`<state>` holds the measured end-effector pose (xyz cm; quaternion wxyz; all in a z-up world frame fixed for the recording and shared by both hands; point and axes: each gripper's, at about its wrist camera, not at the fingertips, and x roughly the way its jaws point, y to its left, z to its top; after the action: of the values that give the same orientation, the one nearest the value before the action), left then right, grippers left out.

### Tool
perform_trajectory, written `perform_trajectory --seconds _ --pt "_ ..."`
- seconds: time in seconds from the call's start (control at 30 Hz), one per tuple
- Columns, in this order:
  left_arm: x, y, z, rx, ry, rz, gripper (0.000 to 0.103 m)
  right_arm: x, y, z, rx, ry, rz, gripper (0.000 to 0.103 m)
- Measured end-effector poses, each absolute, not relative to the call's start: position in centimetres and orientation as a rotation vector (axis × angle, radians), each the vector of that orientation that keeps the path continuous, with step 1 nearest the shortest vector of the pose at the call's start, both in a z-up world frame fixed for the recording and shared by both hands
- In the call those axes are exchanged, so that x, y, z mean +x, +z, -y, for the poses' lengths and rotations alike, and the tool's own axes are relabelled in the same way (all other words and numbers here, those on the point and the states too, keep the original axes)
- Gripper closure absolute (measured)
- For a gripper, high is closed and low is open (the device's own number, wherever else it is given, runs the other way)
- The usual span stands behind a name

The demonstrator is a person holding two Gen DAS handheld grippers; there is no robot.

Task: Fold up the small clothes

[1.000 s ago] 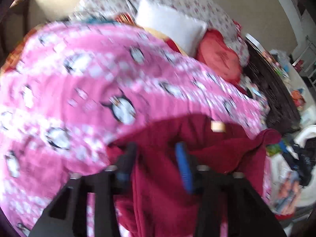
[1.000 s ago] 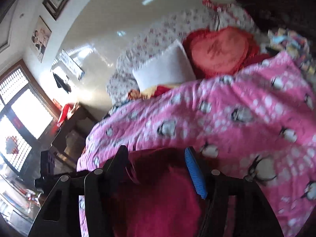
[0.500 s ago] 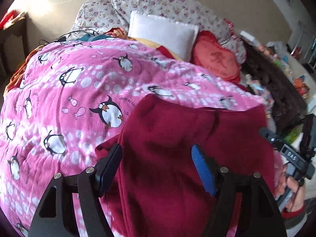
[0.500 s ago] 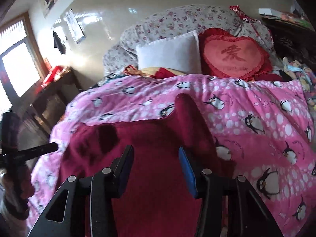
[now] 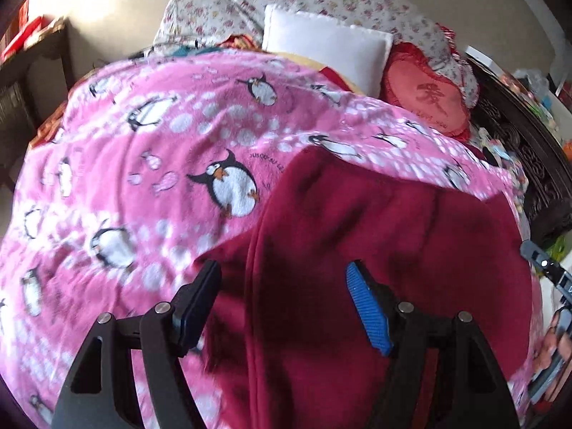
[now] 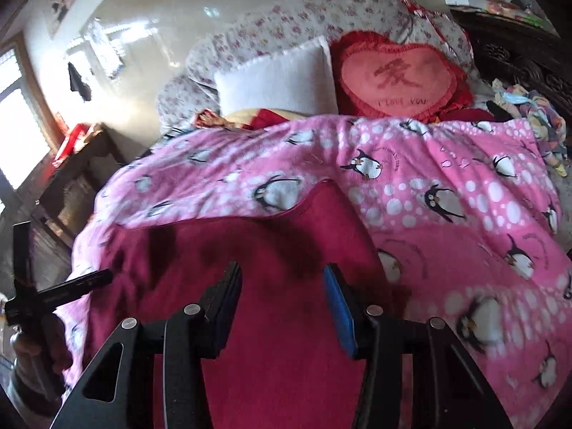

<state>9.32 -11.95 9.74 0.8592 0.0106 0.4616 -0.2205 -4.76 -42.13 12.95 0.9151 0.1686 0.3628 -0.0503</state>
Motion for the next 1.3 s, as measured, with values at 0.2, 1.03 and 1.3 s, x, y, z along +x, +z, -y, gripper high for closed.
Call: perform_trajectory --seconds 0.2,1.03,1.3 --pt "5.1 9.9 10.2 0.038 -0.459 -0.942 0.028 -9.6 13.3 39.5 0.279 -0.092 -0.762 0.047" --pt "-0.9 5.0 6.7 -0.018 -0.420 -1.008 0.021 -14.1 10.8 36.1 0.216 -0.109 -0.822 0.042" --pt "-1.6 3.4 4.2 -0.144 -0.413 -1.048 0.018 -12.2 8.8 35.3 0.229 -0.115 -0.916 0.035"
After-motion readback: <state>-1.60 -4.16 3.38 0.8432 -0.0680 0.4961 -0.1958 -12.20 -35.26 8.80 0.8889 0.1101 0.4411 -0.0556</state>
